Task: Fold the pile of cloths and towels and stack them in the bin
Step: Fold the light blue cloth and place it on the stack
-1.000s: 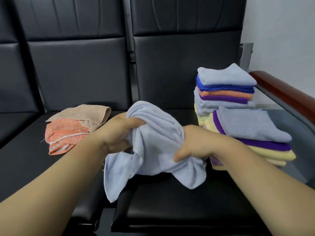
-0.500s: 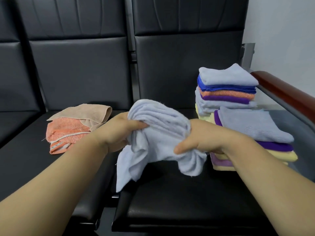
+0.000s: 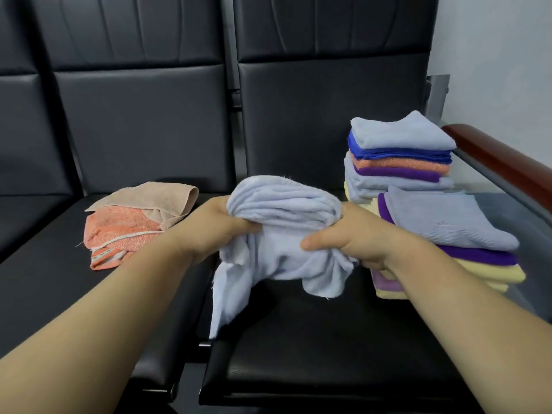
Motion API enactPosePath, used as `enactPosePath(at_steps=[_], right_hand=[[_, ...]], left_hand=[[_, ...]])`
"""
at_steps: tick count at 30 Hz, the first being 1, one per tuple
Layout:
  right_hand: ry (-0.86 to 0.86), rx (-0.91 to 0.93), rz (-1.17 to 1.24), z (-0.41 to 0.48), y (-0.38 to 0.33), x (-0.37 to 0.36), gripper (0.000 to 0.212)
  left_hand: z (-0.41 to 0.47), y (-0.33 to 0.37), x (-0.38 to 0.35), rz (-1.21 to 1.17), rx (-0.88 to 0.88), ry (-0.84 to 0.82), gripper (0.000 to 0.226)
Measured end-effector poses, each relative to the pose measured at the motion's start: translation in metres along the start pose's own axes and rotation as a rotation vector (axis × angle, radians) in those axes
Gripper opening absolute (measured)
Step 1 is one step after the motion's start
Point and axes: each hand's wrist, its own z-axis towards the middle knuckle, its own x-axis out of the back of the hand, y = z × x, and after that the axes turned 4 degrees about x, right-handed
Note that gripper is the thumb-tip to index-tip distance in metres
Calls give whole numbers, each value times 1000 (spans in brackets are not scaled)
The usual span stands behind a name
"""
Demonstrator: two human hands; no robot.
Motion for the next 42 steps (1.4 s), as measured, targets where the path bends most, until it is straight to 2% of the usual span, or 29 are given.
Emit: enactPosePath(at_steps=[1,3,4,6,8,9,12,14,16,19,21,24,26,28,30,32,36,38,40,42], right_hand=[[-39,-16,-77,1,2,0,29],[-96,-51,-381,1,5,-2,27],[-95,-83,-508,3,4,-3,31],[-19,-103,-607,5,1,-4,31],[55,-97,-532,6,-5,3,27],[69,-89,-437,5,-9,6,25],[98,-2,-168,1,-9,9,27],[112,65,-26,0,-5,2,8],[75,73,28,3,0,-2,35],[28,57,2,2,-4,-1,34],[-12,23,-170,-1,-11,2,33],[-73,-38,-427,-3,-32,11,15],[-99,-79,-572,-1,-51,23,25],[-104,-110,-717,4,-71,32,32],[-9,-97,-827,14,-87,39,31],[135,-44,-887,27,-103,45,32],[346,87,-1113,44,-132,58,19],[436,150,-1112,43,-144,65,20],[489,199,-1087,36,-150,68,21],[464,217,-1093,27,-145,67,23]], left_hand=[[0,0,1,-116,-5,3,17],[-1,2,0,-229,-45,-26,24],[-3,5,-2,-248,-63,-58,26],[-5,9,-3,-283,-74,-171,30],[-7,10,3,-201,-78,-270,40],[-8,11,5,-42,-78,-263,41],[-10,11,8,526,-50,-130,26],[-9,9,9,589,-42,-32,15],[-8,8,12,471,-28,13,11],[-15,14,15,98,-23,6,17],[-18,20,19,-93,-44,-32,26],[-15,35,31,-90,-47,-159,41],[-11,47,44,51,-38,-219,46],[-5,62,52,336,-52,-167,43],[5,78,56,707,-60,-21,36],[14,92,58,907,-106,138,30],[29,123,67,946,-161,330,20],[32,137,70,918,-181,381,14],[28,148,68,910,-221,408,15],[23,147,64,938,-192,391,10]])
